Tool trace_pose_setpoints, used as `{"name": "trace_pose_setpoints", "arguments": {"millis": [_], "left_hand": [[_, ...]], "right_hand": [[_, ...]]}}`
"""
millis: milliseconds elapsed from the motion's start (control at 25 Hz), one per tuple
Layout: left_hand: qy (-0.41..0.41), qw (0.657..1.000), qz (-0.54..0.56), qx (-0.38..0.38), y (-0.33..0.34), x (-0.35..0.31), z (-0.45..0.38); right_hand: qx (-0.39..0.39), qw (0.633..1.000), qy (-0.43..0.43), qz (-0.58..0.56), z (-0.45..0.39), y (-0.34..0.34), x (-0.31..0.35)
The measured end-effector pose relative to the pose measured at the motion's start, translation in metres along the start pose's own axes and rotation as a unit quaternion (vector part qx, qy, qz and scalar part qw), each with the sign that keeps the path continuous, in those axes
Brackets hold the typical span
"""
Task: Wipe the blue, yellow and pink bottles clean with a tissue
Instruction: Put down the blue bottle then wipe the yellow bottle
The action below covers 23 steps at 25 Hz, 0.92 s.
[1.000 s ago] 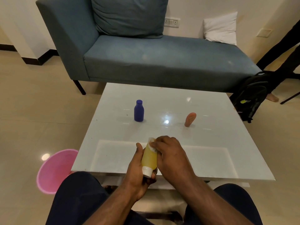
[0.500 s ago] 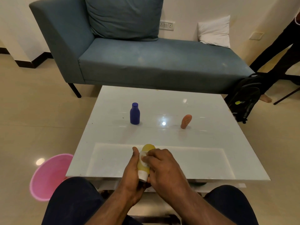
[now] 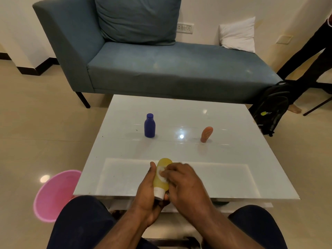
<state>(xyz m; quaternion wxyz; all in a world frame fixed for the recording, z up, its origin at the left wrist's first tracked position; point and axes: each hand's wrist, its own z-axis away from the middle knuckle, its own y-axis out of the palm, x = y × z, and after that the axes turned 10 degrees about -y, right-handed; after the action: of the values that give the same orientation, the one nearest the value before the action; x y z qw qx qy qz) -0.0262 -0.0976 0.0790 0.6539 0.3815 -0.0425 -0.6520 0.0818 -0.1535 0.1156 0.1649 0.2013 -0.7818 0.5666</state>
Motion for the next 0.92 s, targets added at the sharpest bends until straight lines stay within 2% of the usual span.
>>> {"name": "trace_pose_setpoints", "arguments": {"millis": [120, 280, 480, 640, 800, 920], "left_hand": [[0.0, 1.0, 0.01, -0.008, -0.001, 0.0, -0.003], [-0.013, 0.999, 0.034, 0.019, -0.001, -0.003, 0.0], [-0.011, 0.999, 0.035, 0.004, -0.003, -0.002, -0.002], [-0.015, 0.999, 0.043, 0.003, -0.006, -0.003, -0.001], [-0.003, 1.0, 0.017, -0.012, -0.002, 0.0, -0.004], [-0.007, 1.0, 0.022, 0.001, -0.002, -0.001, -0.001]], "right_hand": [[-0.043, 0.997, 0.056, -0.009, -0.013, -0.002, -0.012], [0.003, 1.0, -0.029, 0.005, 0.009, 0.0, 0.018], [-0.047, 0.998, 0.04, 0.001, -0.006, 0.001, 0.0], [0.002, 0.999, -0.043, -0.003, 0.017, 0.001, 0.022], [-0.047, 0.998, 0.03, 0.002, -0.005, 0.001, -0.003], [-0.008, 0.999, -0.033, 0.017, 0.007, 0.002, 0.022]]}}
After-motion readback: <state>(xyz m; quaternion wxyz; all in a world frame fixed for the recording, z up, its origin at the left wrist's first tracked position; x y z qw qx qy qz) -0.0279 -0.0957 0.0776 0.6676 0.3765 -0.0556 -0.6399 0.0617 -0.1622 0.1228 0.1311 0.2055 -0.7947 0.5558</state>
